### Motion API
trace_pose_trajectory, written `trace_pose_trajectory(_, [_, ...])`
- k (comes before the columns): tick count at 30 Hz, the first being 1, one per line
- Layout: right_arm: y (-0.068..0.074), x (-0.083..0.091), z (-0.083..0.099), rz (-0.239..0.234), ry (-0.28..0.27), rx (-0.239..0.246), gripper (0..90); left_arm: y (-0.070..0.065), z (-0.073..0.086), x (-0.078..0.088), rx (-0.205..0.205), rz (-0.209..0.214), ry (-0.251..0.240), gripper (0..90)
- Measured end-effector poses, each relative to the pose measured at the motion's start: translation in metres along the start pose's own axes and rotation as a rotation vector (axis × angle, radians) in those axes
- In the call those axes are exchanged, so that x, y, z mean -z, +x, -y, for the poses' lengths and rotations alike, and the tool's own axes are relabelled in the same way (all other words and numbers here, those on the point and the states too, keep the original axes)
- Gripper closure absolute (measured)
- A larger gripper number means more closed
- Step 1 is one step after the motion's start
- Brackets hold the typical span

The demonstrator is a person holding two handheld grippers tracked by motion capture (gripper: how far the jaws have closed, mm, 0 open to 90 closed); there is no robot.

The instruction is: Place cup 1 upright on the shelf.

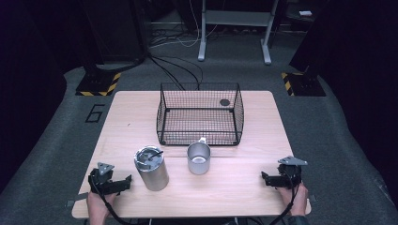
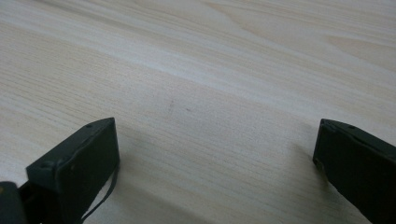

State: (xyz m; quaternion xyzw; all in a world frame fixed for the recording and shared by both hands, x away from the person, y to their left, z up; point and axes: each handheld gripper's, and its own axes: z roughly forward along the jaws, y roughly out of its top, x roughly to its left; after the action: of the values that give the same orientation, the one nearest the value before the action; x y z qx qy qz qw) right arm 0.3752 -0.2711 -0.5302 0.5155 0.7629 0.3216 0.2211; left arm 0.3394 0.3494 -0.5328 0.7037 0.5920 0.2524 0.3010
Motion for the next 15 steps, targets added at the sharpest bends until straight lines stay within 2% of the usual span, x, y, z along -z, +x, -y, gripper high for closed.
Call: trace_pose_trajectory(15, [0.0015, -0.0008, -0.0008, 0.002, -0.003, -0.017, 0.0, -0.0003, -0.0003, -0.0007, 0.01, -0.012, -0.006, 0.0])
